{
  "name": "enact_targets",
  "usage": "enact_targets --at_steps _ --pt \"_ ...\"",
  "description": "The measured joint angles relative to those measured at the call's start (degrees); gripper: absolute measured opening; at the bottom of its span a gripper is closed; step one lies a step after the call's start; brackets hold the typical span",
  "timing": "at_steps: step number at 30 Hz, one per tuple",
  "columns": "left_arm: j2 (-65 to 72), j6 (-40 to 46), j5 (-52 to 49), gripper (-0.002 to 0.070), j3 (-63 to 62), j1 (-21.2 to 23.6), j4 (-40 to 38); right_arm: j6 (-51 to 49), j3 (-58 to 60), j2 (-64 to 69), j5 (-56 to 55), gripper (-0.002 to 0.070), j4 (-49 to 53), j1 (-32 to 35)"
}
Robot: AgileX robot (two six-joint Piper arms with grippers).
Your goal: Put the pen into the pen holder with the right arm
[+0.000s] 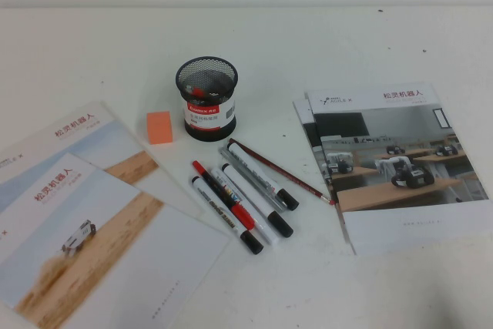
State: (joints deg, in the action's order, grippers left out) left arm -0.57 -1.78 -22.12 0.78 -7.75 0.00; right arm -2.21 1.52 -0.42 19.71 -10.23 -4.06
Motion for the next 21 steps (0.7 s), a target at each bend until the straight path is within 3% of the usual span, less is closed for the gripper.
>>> enact_targets --at_steps 7,16,21 --pt "0.0 0.0 0.0 -0.0001 0.0 0.0 0.0 0.0 0.0 0.0 0.0 -0.0020 -12.1 0.0" --pt "0.0 0.0 0.0 -0.0001 0.0 0.0 0.0 0.0 0.0 0.0 -1.7 -0.0020 -54.1 0.0" --pt "0.0 0.0 0.0 -0.0001 0.0 0.0 0.0 0.0 0.0 0.0 -2.6 -0.0020 -61.0 0.0"
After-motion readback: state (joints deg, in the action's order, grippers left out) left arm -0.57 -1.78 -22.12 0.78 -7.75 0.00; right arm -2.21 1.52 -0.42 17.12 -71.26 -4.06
